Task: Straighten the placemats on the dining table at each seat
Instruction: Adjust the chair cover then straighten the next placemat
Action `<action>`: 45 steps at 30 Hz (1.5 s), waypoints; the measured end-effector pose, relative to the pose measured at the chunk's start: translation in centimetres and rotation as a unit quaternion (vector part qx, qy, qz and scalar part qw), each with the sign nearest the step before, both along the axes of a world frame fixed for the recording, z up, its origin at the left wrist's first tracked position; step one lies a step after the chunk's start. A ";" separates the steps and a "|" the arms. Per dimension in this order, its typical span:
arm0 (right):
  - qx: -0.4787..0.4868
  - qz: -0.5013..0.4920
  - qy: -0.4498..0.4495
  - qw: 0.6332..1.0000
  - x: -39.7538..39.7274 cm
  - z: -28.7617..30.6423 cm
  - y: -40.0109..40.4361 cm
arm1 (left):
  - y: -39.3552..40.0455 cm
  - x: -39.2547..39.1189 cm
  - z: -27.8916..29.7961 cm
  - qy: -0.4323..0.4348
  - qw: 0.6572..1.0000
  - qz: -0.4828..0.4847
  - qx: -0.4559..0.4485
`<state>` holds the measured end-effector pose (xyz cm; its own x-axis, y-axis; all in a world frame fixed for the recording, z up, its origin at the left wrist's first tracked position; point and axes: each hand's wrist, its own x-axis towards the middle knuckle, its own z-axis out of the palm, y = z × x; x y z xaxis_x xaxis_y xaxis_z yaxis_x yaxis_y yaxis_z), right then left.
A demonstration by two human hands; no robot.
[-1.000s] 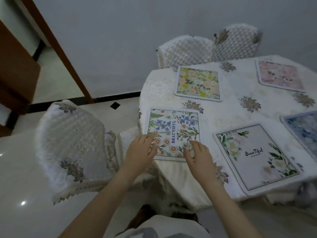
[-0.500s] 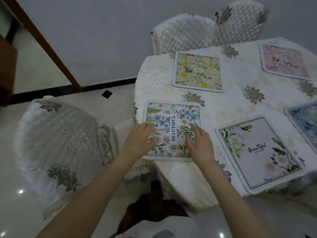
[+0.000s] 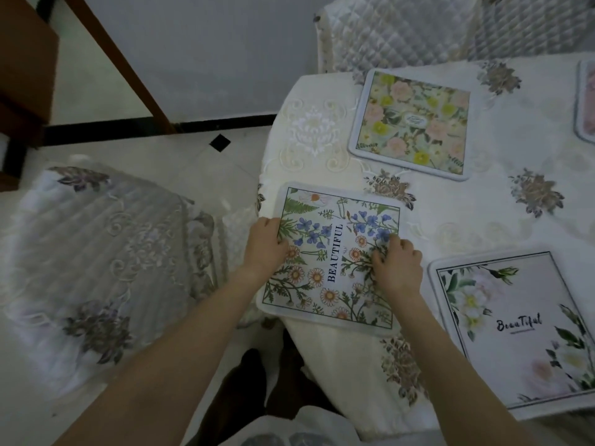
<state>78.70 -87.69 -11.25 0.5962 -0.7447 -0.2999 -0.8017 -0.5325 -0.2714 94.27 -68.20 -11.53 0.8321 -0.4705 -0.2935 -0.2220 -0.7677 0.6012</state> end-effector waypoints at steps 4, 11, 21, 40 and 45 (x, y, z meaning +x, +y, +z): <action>-0.002 -0.037 0.008 0.999 0.3 -0.7 0.3 | -0.6 0.2 -0.4 -0.003 0.999 0.033 0.018; 0.040 -0.108 -0.117 0.986 -1.0 -1.2 -1.6 | -0.8 1.3 -0.4 0.032 0.994 0.099 0.032; 0.061 -0.088 -0.169 0.980 1.5 -0.4 -3.6 | -1.0 1.6 -0.2 0.053 0.987 0.149 0.021; 0.072 -0.020 -0.147 0.986 6.4 -1.8 -7.1 | -1.5 2.5 -1.3 -0.017 0.983 0.180 -0.002; 0.065 -0.002 -0.168 0.984 6.1 -2.3 -7.3 | -1.6 1.4 -0.9 -0.101 0.993 -0.036 0.055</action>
<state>84.80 -94.95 -13.55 0.6748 -0.7157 -0.1799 -0.6574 -0.4723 -0.5872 95.64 -69.76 -12.39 0.8441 -0.5058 -0.1779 -0.3864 -0.8039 0.4522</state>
